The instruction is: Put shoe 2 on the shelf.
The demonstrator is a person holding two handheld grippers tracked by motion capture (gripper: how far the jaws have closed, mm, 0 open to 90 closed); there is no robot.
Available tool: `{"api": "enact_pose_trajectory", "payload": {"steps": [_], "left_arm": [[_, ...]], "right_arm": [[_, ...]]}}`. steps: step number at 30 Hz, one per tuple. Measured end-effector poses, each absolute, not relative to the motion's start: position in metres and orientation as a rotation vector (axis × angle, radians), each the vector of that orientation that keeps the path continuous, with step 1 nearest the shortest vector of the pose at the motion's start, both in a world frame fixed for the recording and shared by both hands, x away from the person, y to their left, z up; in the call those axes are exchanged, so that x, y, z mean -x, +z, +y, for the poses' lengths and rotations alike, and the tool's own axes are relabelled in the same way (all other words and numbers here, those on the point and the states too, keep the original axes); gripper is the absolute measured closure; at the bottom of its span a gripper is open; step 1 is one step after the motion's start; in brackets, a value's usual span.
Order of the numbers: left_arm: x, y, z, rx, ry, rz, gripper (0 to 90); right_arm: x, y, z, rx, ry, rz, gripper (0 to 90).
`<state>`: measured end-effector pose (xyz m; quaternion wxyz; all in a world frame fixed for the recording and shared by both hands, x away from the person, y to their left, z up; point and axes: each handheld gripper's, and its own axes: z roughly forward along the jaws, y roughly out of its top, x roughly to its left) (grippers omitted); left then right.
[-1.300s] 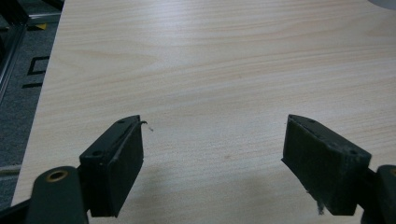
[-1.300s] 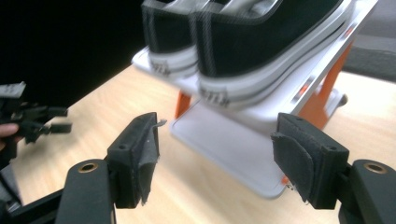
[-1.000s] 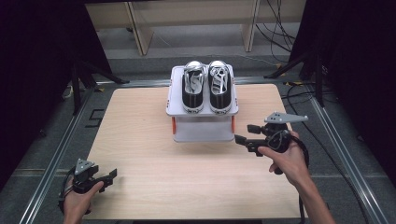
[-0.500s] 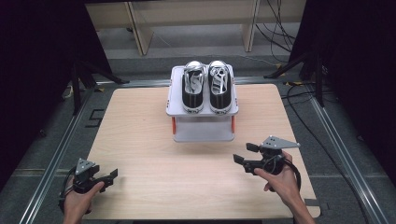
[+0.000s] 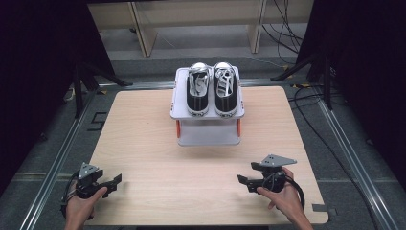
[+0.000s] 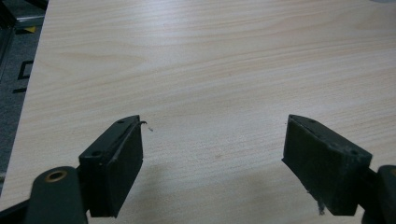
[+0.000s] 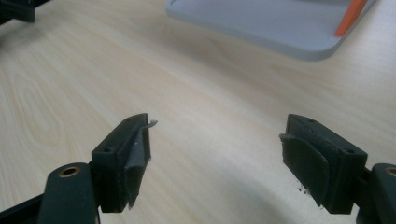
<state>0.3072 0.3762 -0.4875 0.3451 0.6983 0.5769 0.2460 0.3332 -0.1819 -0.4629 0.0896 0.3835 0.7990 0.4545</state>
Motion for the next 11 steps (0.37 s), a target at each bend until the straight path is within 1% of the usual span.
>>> {"api": "enact_pose_trajectory", "payload": {"steps": [11], "left_arm": [[-0.3079, -0.4888, 0.3755, -1.809, 0.627, 1.493, 19.0]], "right_arm": [[-0.3274, -0.47, -0.1777, -1.115, 1.216, 2.402, 22.9]]}}
